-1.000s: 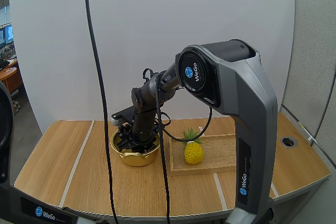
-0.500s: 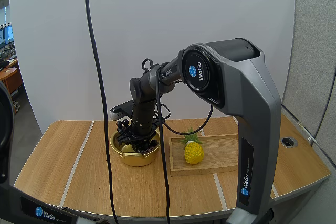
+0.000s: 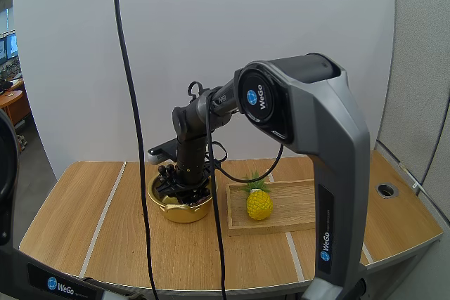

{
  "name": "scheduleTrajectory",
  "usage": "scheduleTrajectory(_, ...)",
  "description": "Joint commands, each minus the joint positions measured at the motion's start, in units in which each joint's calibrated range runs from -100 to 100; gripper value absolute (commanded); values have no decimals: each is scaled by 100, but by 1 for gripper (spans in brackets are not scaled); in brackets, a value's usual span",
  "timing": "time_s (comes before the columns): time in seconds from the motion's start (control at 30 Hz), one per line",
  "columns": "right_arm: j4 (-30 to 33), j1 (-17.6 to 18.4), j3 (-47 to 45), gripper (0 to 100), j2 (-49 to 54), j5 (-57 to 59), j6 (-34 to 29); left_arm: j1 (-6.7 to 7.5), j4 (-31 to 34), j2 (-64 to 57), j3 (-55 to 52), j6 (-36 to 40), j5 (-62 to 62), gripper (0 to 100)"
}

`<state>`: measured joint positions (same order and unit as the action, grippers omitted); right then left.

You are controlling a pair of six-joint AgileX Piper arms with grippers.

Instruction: Open the pot, put the grape inside, and close it

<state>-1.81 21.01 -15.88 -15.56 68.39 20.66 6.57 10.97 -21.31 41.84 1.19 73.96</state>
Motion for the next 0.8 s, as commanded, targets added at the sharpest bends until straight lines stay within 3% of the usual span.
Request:
scheduleTrajectory(0.0, 299, -33, -118, 0, -182, 1238, 7, -6, 79, -36, 38, 54, -251, 0)
scheduleTrajectory(0.77, 299, -33, -118, 0, -220, 1084, 41, -6, 79, -36, 38, 54, -251, 0)
